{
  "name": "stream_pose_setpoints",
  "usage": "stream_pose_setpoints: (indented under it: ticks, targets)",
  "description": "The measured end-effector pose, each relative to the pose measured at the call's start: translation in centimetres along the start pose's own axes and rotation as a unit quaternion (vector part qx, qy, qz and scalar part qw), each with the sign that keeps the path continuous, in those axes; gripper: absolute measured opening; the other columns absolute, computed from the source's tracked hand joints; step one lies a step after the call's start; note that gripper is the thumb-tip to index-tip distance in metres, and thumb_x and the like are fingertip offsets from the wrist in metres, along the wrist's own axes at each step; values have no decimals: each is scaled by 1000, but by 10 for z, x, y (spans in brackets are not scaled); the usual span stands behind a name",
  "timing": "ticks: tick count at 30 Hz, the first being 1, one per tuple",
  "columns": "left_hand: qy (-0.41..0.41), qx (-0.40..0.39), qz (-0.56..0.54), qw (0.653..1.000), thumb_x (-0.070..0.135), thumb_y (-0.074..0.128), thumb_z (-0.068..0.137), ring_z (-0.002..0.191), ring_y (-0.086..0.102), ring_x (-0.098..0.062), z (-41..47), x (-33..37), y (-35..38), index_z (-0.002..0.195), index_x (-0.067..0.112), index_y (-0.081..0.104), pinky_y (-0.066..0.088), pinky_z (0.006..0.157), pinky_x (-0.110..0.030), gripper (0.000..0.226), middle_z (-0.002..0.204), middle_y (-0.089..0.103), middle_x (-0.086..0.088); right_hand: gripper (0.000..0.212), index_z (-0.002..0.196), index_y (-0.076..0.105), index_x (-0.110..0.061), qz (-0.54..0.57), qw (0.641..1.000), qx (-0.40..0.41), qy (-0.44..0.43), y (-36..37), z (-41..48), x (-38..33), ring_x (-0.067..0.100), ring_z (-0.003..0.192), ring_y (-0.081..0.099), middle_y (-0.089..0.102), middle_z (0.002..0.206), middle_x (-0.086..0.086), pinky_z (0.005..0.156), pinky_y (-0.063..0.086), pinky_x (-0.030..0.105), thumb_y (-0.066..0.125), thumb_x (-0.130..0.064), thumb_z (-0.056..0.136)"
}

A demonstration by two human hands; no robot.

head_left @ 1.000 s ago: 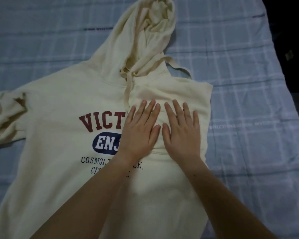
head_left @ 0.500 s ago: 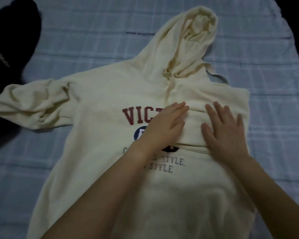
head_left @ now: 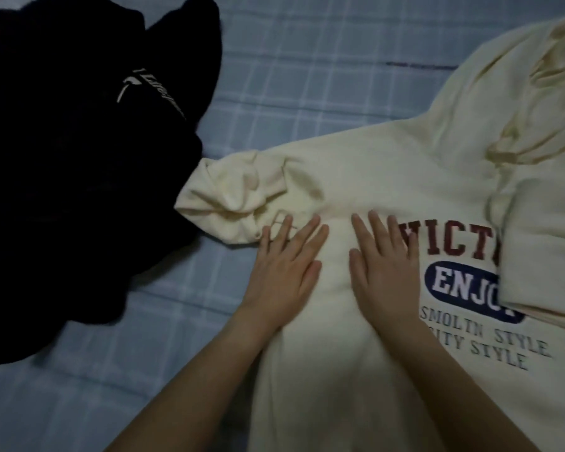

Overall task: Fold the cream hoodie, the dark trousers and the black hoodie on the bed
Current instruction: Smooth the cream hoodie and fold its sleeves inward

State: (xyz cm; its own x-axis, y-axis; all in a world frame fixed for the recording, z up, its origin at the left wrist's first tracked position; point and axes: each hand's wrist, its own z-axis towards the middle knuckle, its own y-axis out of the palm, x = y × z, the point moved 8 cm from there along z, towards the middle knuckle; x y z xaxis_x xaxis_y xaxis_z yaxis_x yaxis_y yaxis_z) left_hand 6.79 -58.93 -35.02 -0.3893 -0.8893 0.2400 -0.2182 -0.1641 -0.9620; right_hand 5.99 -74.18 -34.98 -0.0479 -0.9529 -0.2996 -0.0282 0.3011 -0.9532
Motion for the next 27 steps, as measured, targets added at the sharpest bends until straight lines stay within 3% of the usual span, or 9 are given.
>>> stream_pose_setpoints:
  ticks: [3, 5, 8, 10, 12, 14, 19, 23, 27]
  targets:
    - [30, 35, -43, 998, 36, 34, 100, 150, 21, -30, -2, 1, -15, 153, 27, 34, 16, 120, -50, 54, 162, 25, 5, 57, 158, 21, -31, -35, 999, 1, 10, 14, 0, 7, 23, 153, 11, 22, 164, 0, 123, 7, 50, 20, -41, 101]
    - [68, 119, -52, 989, 27, 46, 96, 141, 38, -31, -8, -3, -44, 143, 17, 51, 26, 117, -48, 48, 153, 43, -4, 57, 158, 18, -33, -41, 999, 2, 20, 15, -1, 9, 21, 154, 9, 20, 165, -1, 123, 9, 51, 21, -41, 101]
    - [47, 228, 21, 972, 21, 61, 87, 136, 45, -31, -3, -39, -87, 132, 12, 60, 21, 118, -54, 47, 146, 52, -7, 58, 158, 17, -33, -44, 999, 0, 26, 15, 0, 6, 20, 154, 8, 20, 165, -2, 123, 10, 50, 20, -41, 101]
    - [-27, 187, 56, 980, 34, 65, 84, 140, 39, -31, 16, -74, -99, 138, 16, 54, 10, 118, -56, 58, 150, 48, -6, 59, 158, 19, -33, -42, 999, -2, 29, 14, 1, 5, 21, 154, 9, 21, 164, -1, 123, 10, 51, 20, -40, 100]
    - [-82, 79, 55, 992, 49, 62, 84, 145, 30, -29, 36, -105, -90, 145, 22, 46, 3, 118, -52, 68, 154, 42, -4, 59, 157, 22, -32, -35, 999, -6, 36, 13, 1, 5, 22, 153, 12, 24, 164, 0, 123, 12, 52, 22, -39, 98]
    - [-90, 33, 50, 994, 53, 53, 91, 145, 30, -28, 44, -118, -76, 146, 27, 43, 6, 119, -48, 61, 153, 43, 0, 60, 157, 22, -32, -32, 999, -12, 41, 13, 1, 4, 22, 153, 12, 25, 163, 0, 122, 13, 52, 22, -39, 98]
    - [-79, 133, -101, 983, 31, 57, 98, 139, 41, -36, 35, -126, -75, 134, 19, 61, 17, 119, -48, 37, 140, 58, -5, 63, 154, 33, -27, -5, 999, -12, 44, 2, 3, -3, 25, 152, 19, 32, 161, 4, 122, 13, 52, 25, -41, 94]
    - [-91, 176, -254, 947, 17, 60, 97, 134, 49, -31, 27, -134, -83, 126, 14, 67, 23, 120, -45, 29, 128, 67, -7, 60, 151, 40, -16, 141, 988, 61, 27, -29, 21, -48, 23, 148, 27, 39, 156, 6, 121, 19, 50, 36, -35, 94]
    - [-134, 279, -456, 835, 16, 61, 97, 112, 65, -6, 10, -146, -121, 121, 16, 70, 49, 100, -27, 26, 114, 73, 7, 54, 150, 38, -12, 304, 951, 62, 8, -45, 56, -131, 19, 141, 37, 44, 152, 5, 118, 25, 31, 46, -27, 99]
